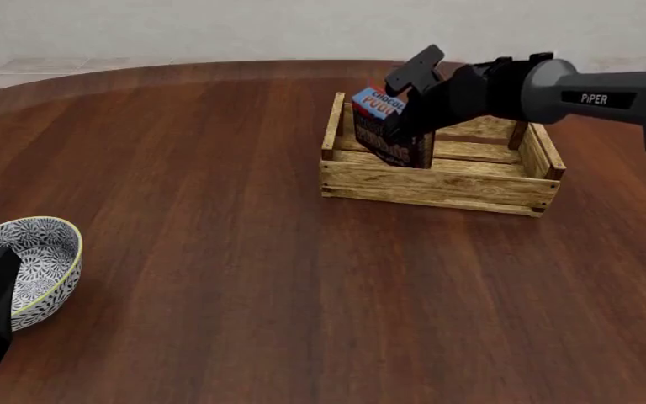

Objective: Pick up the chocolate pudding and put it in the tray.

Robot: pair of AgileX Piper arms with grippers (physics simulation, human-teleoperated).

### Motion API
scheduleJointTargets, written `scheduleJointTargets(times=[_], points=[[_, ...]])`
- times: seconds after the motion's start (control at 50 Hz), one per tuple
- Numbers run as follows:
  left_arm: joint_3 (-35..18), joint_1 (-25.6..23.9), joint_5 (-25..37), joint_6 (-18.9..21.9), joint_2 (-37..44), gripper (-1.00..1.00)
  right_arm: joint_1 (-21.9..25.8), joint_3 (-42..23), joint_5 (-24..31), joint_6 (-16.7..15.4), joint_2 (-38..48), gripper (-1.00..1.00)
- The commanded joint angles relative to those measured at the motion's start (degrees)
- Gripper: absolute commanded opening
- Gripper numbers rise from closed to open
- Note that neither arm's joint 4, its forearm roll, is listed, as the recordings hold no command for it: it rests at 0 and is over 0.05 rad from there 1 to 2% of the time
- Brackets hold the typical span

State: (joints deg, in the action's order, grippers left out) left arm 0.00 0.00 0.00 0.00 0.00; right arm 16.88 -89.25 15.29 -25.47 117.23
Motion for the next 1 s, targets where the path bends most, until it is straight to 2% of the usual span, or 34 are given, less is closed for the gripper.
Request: scheduleJointTargets(times=[0.02, 1.0], points=[[0.0, 0.0, 0.0, 0.0, 0.0, 1.00, -0.1, 0.1, -0.5, 1.3, 0.2, -1.00], [0.0, 0.0, 0.0, 0.0, 0.0, 1.00, 0.3, 0.9, -1.8, 2.0, 1.6, -1.00]])
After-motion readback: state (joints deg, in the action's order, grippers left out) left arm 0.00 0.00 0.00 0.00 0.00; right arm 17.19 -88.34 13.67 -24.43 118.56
